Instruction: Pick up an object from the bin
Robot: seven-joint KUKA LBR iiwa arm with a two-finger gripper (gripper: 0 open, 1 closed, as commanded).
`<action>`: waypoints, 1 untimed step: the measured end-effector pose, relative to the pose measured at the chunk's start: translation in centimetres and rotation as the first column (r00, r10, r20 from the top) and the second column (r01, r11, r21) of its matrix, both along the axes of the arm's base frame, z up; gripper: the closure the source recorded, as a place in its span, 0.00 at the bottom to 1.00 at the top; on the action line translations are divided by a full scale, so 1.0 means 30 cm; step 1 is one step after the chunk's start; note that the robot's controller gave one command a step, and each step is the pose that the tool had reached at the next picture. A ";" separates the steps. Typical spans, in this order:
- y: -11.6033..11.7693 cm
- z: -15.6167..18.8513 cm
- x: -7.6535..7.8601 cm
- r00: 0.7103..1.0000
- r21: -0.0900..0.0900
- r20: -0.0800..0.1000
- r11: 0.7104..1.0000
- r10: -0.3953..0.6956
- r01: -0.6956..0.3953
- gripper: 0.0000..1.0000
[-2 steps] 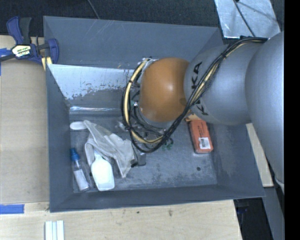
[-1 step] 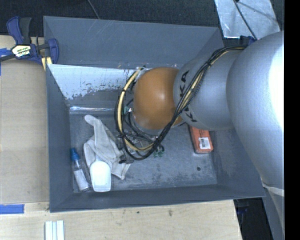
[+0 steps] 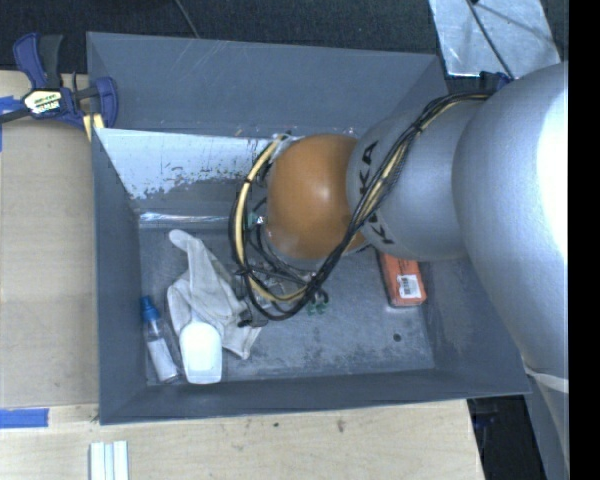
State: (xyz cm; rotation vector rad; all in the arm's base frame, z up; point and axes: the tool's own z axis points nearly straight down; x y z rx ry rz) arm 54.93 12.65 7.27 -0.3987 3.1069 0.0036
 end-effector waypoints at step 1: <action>0.105 0.596 -0.099 0.998 -0.001 0.000 0.998 0.059 -0.059 1.00</action>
Offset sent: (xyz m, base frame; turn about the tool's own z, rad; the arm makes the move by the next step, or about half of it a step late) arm 0.0000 0.0000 0.0000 0.0000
